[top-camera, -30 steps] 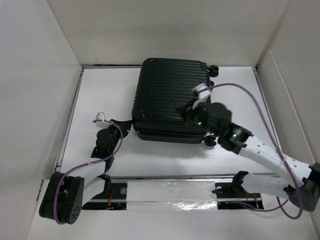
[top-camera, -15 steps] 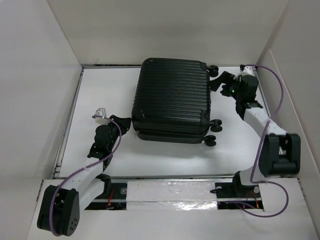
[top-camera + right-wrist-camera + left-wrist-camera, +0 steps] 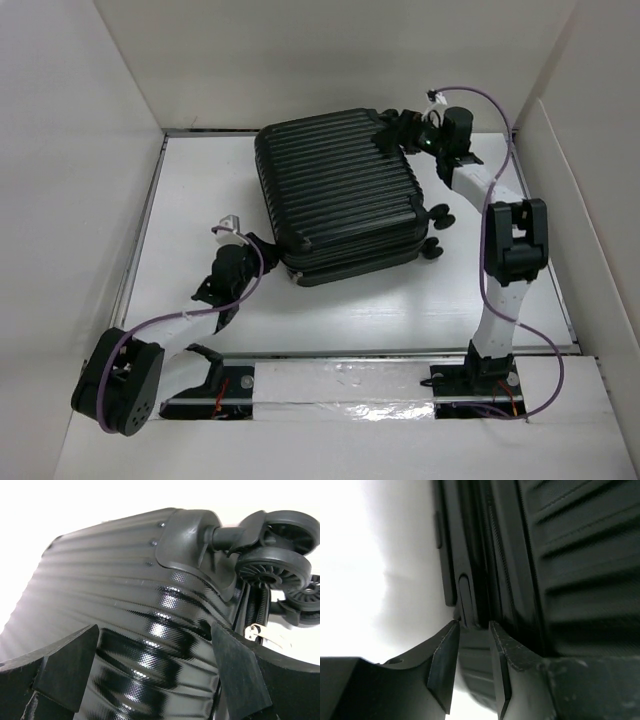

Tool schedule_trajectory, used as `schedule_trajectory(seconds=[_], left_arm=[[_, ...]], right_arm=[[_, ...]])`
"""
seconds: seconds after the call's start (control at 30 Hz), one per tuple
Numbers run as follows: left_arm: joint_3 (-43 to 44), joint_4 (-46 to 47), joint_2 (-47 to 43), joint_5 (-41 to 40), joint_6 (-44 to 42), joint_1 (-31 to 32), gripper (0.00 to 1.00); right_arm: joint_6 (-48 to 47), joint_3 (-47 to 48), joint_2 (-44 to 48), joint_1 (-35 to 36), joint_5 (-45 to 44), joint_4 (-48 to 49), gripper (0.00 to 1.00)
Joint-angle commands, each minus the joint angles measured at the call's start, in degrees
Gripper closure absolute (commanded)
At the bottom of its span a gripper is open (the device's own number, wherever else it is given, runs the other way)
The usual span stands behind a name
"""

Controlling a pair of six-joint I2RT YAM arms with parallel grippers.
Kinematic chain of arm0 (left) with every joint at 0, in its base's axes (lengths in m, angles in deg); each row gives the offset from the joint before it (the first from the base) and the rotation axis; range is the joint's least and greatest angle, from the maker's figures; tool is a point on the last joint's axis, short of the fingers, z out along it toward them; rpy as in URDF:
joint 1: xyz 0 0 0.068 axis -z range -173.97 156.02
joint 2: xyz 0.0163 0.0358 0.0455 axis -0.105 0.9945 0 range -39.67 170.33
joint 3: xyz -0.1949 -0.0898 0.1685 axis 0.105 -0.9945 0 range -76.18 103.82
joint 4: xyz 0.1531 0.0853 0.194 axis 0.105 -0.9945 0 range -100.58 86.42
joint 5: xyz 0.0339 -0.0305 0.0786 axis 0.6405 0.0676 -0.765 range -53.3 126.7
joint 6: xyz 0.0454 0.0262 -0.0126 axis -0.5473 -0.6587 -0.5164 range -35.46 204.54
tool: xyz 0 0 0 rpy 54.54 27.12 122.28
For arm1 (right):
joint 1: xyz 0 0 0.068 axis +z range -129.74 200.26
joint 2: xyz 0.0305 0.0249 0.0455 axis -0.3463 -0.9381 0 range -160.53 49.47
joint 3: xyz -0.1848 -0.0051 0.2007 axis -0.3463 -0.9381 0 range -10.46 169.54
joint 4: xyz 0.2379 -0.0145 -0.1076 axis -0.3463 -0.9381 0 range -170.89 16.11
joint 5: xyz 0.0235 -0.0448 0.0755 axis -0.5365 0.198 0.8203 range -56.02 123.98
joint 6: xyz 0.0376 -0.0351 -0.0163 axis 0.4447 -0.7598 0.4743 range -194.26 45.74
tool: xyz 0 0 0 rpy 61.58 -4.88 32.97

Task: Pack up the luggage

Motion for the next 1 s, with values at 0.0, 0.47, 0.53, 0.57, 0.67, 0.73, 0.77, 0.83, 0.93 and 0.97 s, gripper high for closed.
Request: schedule_trajectory(seconds=[0.0, 0.47, 0.53, 0.57, 0.67, 0.73, 0.77, 0.83, 0.93, 0.97], left_arm=[[-0.68, 4.01, -2.59, 1.21, 2.95, 9.19, 0.72], [-2.61, -4.26, -13.50, -17.44, 6.56, 26.62, 0.71], [-2.17, -3.82, -13.24, -16.74, 6.03, 26.62, 0.71], [-2.26, -2.78, -12.89, -16.21, 6.03, 26.62, 0.71], [-2.35, -1.54, -11.83, -16.47, 6.03, 26.62, 0.71], [-1.82, -0.84, -10.51, -16.56, 5.77, 26.62, 0.71], [-1.73, 0.21, -9.55, -16.56, 5.59, 26.62, 0.71], [-0.95, 1.01, -8.67, -16.82, 5.50, 26.62, 0.71], [0.37, 2.50, -7.26, -17.00, 4.71, 26.62, 0.71], [0.64, 3.46, -6.65, -17.00, 4.45, 26.62, 0.71]], right_arm=[[1.17, 9.93, -3.50, 9.94, 15.06, -1.96, 0.03], [-0.51, 52.65, -21.88, 17.07, 13.31, -20.52, 0.00], [2.21, 55.13, -21.71, 17.07, 13.92, -19.46, 0.00], [3.01, 55.23, -20.92, 16.38, 15.31, -17.89, 0.00], [1.44, 49.81, -12.79, 15.32, 13.15, -13.23, 0.00], [-4.52, 41.81, -7.06, 15.31, 9.46, -13.65, 0.00], [-7.59, 39.17, -0.77, 15.31, 5.35, -15.83, 0.00], [-16.64, 28.38, 6.73, 16.80, -0.90, -18.73, 0.03], [-23.08, 1.15, 25.79, 21.72, -17.15, -9.12, 0.31], [-23.09, -5.96, 35.15, 24.51, -24.76, -2.73, 0.50]])
